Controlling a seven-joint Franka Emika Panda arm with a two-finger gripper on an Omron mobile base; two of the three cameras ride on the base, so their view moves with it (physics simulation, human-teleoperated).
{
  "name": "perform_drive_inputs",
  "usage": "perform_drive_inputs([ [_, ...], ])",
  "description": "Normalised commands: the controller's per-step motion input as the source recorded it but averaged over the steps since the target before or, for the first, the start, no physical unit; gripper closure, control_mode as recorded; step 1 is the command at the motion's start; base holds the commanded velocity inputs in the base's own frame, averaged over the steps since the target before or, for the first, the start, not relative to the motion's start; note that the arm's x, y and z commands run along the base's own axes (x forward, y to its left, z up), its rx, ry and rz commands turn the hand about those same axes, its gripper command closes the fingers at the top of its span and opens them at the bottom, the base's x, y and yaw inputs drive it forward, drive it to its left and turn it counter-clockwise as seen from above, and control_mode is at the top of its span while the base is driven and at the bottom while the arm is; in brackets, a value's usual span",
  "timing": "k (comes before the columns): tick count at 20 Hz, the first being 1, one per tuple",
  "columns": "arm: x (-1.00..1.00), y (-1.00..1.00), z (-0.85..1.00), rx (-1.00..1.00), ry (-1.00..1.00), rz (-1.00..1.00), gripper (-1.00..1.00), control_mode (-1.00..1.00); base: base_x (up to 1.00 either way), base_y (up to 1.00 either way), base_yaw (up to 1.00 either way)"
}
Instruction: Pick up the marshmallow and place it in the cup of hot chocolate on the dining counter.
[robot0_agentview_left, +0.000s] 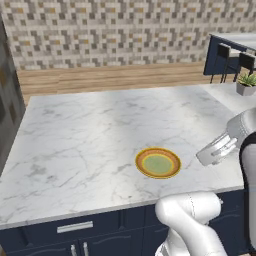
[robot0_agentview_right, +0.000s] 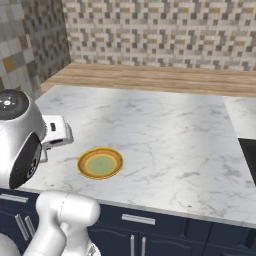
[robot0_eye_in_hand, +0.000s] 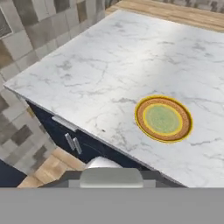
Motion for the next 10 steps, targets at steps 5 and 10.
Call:
perform_drive_inputs([
  [5,0.0,0.0,0.0,0.0,0.0,-0.85,1.0,-1.0,0.0,0.0,0.0],
  [10,0.02,-0.02,0.0,0.0,0.0,-0.74,1.0,-1.0,0.0,0.0,0.0],
])
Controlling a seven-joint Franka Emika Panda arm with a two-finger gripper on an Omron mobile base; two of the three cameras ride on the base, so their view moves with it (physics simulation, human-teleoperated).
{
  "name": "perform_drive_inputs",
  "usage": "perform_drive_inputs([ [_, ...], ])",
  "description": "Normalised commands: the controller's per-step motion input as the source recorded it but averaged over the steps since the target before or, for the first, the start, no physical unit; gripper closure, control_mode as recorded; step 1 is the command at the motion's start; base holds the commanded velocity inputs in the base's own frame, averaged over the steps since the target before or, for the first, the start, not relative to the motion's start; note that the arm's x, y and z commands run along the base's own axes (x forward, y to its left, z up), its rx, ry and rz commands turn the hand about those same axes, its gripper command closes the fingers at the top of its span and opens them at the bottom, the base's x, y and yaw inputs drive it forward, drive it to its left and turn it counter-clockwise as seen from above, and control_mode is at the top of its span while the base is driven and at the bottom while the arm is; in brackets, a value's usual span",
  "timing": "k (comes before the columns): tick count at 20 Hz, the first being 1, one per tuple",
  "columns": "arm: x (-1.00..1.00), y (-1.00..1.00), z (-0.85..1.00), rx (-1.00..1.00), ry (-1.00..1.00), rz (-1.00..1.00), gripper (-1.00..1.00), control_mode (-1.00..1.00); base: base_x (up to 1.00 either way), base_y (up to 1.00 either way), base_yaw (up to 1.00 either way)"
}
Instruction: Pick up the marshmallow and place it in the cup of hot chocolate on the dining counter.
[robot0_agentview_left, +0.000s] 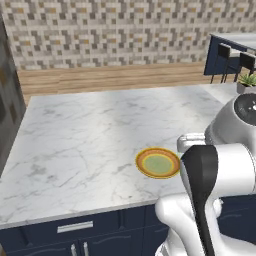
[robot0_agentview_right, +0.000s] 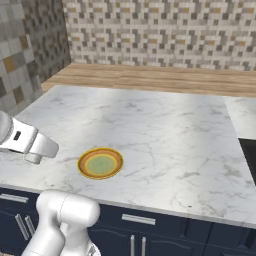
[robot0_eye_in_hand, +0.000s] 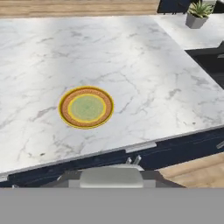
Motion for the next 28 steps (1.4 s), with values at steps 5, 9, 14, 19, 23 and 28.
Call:
perform_drive_inputs([
  [5,-0.02,-0.19,0.07,0.07,0.0,-0.32,1.0,-1.0,0.0,0.0,0.0],
  [9,-0.08,-0.16,0.1,0.07,0.0,0.0,1.0,1.0,-0.35,-0.46,0.04],
  [14,0.0,0.0,0.0,0.0,0.0,0.0,1.0,1.0,-0.88,-0.45,0.07],
  [19,0.0,0.0,0.0,0.0,0.0,0.0,1.0,1.0,-1.0,-0.07,0.03],
  [23,0.0,0.0,0.0,0.0,0.0,0.0,1.0,1.0,-0.89,-0.14,0.43],
  [28,0.0,0.0,0.0,0.0,0.0,0.0,1.0,1.0,0.16,-0.67,0.41],
])
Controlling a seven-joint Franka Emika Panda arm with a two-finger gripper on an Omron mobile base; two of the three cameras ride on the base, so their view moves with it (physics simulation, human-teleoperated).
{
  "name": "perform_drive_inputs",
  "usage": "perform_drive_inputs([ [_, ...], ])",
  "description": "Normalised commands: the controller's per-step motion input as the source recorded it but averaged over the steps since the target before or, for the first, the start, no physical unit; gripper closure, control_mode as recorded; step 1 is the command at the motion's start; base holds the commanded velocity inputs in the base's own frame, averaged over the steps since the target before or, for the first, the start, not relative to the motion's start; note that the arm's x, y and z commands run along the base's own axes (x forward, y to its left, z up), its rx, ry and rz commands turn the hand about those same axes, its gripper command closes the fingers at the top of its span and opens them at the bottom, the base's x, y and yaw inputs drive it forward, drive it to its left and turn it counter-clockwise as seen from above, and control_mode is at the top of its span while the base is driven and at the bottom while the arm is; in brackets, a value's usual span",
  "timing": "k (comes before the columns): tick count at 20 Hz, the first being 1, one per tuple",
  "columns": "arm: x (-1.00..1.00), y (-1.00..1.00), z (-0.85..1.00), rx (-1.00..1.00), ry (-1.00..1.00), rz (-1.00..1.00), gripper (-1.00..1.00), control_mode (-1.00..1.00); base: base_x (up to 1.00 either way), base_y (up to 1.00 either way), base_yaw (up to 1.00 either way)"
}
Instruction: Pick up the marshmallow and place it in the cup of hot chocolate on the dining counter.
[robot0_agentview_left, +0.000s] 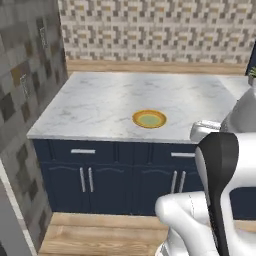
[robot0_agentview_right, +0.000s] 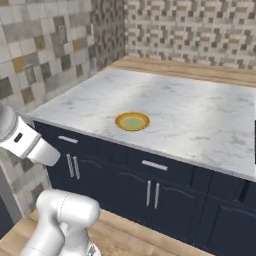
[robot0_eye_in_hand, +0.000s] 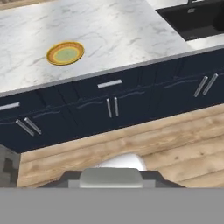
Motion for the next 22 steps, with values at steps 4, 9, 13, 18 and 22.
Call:
perform_drive_inputs([
  [4,0.0,0.0,0.0,0.0,0.0,0.0,1.0,1.0,0.03,-1.0,-0.17],
  [9,0.0,0.0,0.0,0.0,0.0,0.0,1.0,1.0,0.02,-0.98,-0.65],
  [13,0.0,0.0,0.0,0.0,0.0,0.0,1.0,1.0,0.0,-0.73,-0.85],
  [18,0.0,0.0,0.0,0.0,0.0,0.0,1.0,1.0,0.0,-0.21,-0.97],
  [22,0.0,0.0,0.0,0.0,0.0,0.0,1.0,1.0,0.05,-0.31,-0.93],
])
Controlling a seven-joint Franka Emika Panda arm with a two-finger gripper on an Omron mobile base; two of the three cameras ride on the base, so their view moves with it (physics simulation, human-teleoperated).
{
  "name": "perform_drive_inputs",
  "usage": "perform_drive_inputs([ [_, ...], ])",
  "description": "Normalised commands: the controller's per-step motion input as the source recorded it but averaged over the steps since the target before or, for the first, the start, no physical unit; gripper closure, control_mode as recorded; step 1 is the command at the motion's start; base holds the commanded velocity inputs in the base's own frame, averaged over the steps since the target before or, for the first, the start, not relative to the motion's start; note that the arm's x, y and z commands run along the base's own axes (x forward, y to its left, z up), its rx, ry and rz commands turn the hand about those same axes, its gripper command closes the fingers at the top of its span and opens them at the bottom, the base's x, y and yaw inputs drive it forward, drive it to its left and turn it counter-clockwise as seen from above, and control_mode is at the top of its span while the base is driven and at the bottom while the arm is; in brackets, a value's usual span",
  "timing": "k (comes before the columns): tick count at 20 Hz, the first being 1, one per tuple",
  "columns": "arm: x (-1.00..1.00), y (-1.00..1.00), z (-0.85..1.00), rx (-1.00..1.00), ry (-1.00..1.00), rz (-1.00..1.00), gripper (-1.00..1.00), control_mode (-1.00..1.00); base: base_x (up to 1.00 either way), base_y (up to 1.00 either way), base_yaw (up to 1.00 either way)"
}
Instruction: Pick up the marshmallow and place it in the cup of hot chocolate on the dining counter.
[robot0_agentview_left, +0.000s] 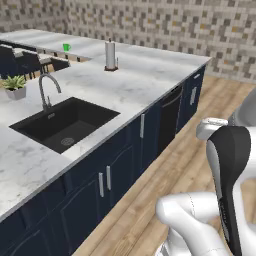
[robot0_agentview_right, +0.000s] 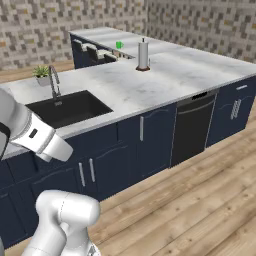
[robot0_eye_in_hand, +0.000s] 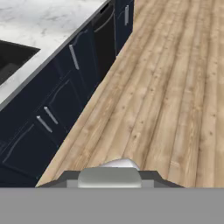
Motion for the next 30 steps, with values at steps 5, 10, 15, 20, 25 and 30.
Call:
perform_drive_inputs([
  [5,0.0,0.0,0.0,0.0,0.0,0.0,1.0,1.0,0.43,-1.0,-0.56],
  [10,0.0,0.0,0.0,0.0,0.0,0.0,1.0,1.0,0.65,-1.0,-0.41],
  [15,0.0,0.0,0.0,0.0,0.0,0.0,1.0,1.0,0.97,-1.0,-0.29],
  [20,0.0,0.0,0.0,0.0,0.0,0.0,1.0,1.0,1.0,-0.73,-0.17],
  [25,0.0,0.0,0.0,0.0,0.0,0.0,1.0,1.0,1.0,-0.01,-0.03],
  [30,0.0,0.0,0.0,0.0,0.0,0.0,1.0,1.0,1.0,0.0,0.0],
])
